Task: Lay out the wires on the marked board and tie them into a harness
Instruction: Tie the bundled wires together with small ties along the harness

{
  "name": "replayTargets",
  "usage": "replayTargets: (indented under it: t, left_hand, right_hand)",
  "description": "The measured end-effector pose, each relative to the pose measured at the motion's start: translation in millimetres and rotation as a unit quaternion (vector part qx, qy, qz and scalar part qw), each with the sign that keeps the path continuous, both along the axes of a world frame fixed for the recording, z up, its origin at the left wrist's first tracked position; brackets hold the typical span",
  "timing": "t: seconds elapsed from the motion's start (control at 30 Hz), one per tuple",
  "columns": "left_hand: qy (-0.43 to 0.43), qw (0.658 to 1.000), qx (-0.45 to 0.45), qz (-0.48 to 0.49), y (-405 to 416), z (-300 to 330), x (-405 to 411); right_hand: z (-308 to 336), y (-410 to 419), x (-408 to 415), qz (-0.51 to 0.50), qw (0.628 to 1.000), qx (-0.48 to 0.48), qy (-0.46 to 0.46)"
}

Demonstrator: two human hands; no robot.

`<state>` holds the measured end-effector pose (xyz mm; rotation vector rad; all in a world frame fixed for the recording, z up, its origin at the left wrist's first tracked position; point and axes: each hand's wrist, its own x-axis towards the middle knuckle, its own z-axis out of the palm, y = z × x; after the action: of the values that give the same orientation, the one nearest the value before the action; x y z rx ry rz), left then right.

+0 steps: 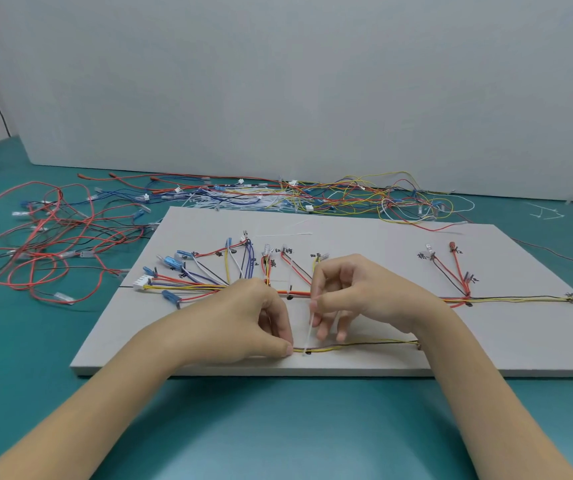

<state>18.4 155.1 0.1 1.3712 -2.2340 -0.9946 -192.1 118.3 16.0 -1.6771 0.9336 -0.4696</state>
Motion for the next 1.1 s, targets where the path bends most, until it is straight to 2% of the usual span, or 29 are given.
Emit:
replayTargets:
  t: [0.23,0.57,0.7,0.97,1.1]
  left_hand:
    - [-0.042,0.998,-0.039,-0.002,4.3,-1.8,-4.7]
    - [-0.038,0.998,-0.036,-0.032,6.7,0.4,-4.8]
    - [-0.011,0.999,-0.039,-0.020,8.1,2.5,-6.0]
    - [-0.102,0.967,-0.233,-0.025,26.0,-0.1,-21.7]
    - [-0.116,0.962,-0.246,-0.015,27.0,-7.2,-23.5]
  right_hand:
    - [0.2,0.9,-0.4,-0.005,1.000,-0.002,0.007]
    - [0.6,1.3,0.8,0.009,1.000,0.013,0.007]
    - [0.0,1.6,2.2,0.023,0.999,0.033,0.008]
    - [0.2,1.9,0.5,0.033,0.999,0.041,0.011]
    - [0.5,1.4,-0.6,0.035,0.999,0.040,0.011]
